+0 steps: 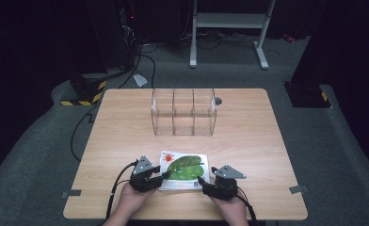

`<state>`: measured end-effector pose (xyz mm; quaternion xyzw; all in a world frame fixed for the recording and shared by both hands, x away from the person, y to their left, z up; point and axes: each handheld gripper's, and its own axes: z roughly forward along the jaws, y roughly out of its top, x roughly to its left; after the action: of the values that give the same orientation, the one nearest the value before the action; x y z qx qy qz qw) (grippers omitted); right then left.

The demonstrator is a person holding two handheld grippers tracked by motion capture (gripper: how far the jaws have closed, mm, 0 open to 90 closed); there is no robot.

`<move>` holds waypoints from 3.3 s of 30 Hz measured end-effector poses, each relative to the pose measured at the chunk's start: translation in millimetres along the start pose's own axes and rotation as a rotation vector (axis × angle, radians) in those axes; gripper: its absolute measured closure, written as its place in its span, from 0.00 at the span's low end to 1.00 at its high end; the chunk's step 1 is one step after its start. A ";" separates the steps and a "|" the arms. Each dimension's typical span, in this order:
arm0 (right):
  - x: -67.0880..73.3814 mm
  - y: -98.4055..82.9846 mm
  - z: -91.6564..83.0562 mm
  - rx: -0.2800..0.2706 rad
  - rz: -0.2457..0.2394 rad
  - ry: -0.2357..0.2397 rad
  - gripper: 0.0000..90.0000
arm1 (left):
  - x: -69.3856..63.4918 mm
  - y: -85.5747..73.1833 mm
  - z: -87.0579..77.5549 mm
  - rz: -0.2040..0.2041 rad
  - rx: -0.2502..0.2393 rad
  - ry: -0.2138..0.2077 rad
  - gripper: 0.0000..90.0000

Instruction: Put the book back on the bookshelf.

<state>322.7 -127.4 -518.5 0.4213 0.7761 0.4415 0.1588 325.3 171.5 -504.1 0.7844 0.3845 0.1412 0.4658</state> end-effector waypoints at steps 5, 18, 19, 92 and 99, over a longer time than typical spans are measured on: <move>-6.8 3.4 4.5 0.041 0.095 0.037 0.29 | -5.9 2.1 -4.2 0.055 -0.032 0.011 0.71; -11.1 6.0 9.4 0.051 0.133 0.070 0.27 | -13.9 3.8 -9.9 0.151 -0.073 0.019 0.74; -11.2 6.2 9.2 0.053 0.142 0.074 0.27 | -14.8 3.6 -10.4 0.159 -0.076 0.020 0.74; -2.9 17.9 -21.4 -0.163 0.078 -0.036 0.43 | -17.9 -7.4 1.9 0.184 -0.066 0.082 0.80; 1.1 14.6 -28.3 -0.170 0.056 -0.007 0.42 | -17.3 -12.1 -0.4 0.202 -0.033 0.077 0.77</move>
<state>312.1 -138.4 -490.5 0.4293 0.7233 0.5085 0.1844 307.8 162.3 -511.7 0.8053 0.3189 0.2239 0.4468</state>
